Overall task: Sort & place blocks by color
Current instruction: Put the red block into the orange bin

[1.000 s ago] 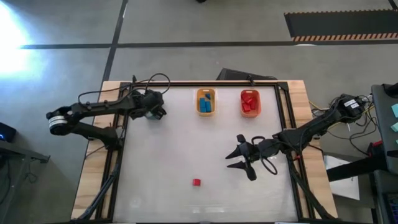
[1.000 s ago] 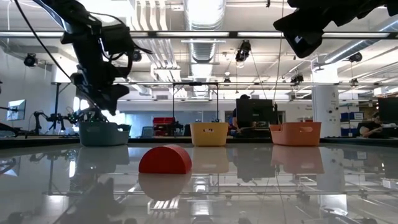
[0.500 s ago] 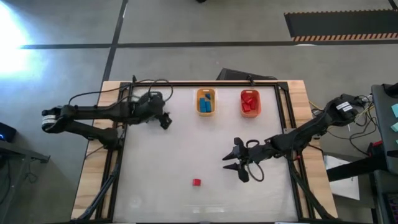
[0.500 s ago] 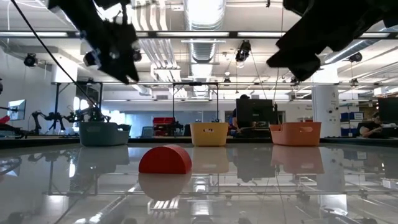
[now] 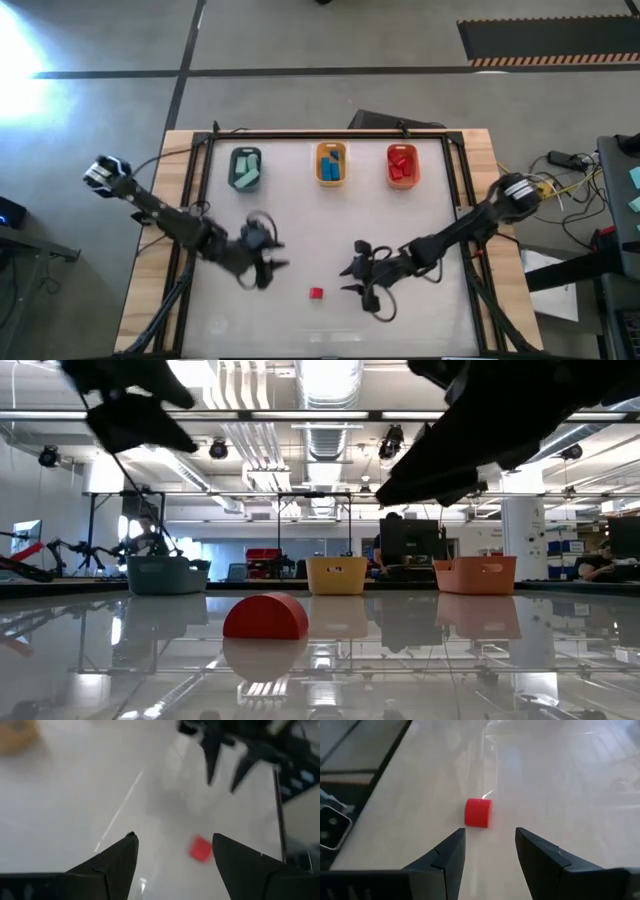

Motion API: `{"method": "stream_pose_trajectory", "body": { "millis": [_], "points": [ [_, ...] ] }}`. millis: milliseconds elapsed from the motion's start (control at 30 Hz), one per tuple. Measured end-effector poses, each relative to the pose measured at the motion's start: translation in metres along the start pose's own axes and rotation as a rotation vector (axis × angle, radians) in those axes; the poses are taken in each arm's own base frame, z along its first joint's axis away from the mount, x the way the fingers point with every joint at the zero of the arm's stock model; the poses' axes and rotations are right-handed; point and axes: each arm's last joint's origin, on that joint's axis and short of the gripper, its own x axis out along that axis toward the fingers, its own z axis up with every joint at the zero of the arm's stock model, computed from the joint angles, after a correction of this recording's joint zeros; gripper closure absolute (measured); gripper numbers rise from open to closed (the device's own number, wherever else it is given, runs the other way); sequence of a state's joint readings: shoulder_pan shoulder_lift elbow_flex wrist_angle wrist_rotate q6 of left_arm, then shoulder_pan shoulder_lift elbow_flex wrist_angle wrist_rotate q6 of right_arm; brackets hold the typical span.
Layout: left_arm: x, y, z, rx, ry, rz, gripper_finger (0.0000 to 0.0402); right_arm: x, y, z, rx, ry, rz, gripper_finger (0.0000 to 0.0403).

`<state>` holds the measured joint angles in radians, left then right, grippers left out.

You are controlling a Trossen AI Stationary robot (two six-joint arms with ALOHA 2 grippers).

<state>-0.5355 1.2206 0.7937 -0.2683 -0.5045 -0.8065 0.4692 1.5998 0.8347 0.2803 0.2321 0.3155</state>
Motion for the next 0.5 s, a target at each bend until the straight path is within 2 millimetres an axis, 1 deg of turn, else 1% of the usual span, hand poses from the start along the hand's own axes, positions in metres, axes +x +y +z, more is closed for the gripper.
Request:
{"method": "stream_pose_trajectory", "body": {
  "millis": [133, 233, 333, 500],
  "points": [
    [0.015, -0.021, -0.030, 0.048, 0.057, -0.039, 0.0164, 0.024, 0.008, 0.003, -0.024, 0.017, -0.007, 0.0241],
    [0.029, -0.031, -0.045, 0.087, 0.075, -0.049, 0.0164, 0.040, 0.014, 0.009, -0.020, 0.022, -0.009, 0.0231],
    [0.044, -0.034, -0.057, 0.131, 0.123, -0.021, 0.0164, 0.054, 0.019, 0.016, -0.011, 0.060, -0.029, 0.0206],
    [0.061, -0.032, -0.070, 0.158, 0.161, 0.022, 0.0164, 0.071, 0.024, 0.024, -0.026, 0.179, -0.141, 0.0160]
  ]
}}
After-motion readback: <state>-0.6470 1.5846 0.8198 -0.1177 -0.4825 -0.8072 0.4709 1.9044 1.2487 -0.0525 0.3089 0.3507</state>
